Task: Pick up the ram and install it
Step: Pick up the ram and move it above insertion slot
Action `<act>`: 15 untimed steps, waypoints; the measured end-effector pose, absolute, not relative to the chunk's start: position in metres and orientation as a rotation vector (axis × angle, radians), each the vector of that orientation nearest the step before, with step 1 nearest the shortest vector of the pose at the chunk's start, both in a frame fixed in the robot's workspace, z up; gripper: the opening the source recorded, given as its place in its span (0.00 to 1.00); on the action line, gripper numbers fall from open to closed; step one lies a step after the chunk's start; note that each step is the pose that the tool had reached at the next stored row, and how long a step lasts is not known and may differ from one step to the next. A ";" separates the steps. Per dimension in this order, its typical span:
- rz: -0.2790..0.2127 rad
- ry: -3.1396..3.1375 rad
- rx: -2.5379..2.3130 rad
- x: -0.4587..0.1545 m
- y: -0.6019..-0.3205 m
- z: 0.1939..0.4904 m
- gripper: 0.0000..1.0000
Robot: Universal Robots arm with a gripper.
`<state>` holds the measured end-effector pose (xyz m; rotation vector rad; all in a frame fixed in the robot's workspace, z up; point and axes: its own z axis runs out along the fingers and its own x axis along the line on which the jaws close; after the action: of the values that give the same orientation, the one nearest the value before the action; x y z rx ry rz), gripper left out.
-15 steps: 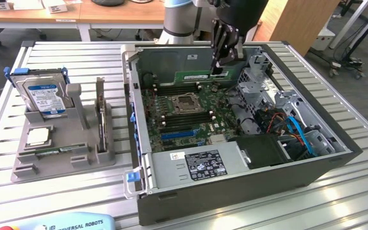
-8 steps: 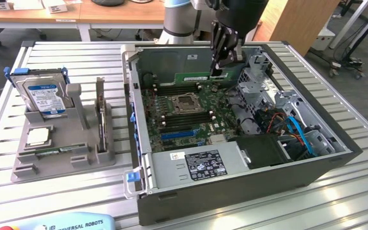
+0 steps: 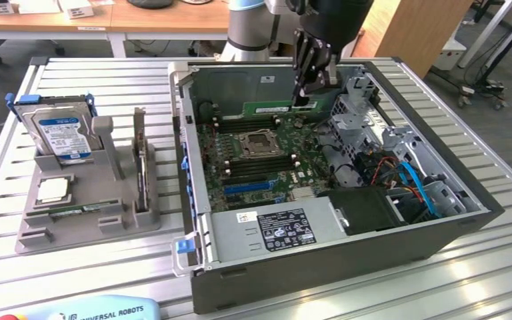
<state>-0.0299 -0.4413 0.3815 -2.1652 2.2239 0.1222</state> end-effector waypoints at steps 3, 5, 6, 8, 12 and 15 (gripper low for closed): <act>0.122 2.224 -2.165 -0.030 -0.441 0.380 0.12; 0.122 2.224 -2.165 -0.030 -0.441 0.379 0.12; 0.122 2.224 -2.165 -0.030 -0.441 0.379 0.12; 0.122 2.224 -2.165 -0.030 -0.441 0.378 0.12; 0.122 2.224 -2.165 -0.030 -0.441 0.377 0.12; 0.122 2.224 -2.166 -0.030 -0.441 0.376 0.12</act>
<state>-0.0299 -0.4413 0.3762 -2.1656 2.2243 0.1219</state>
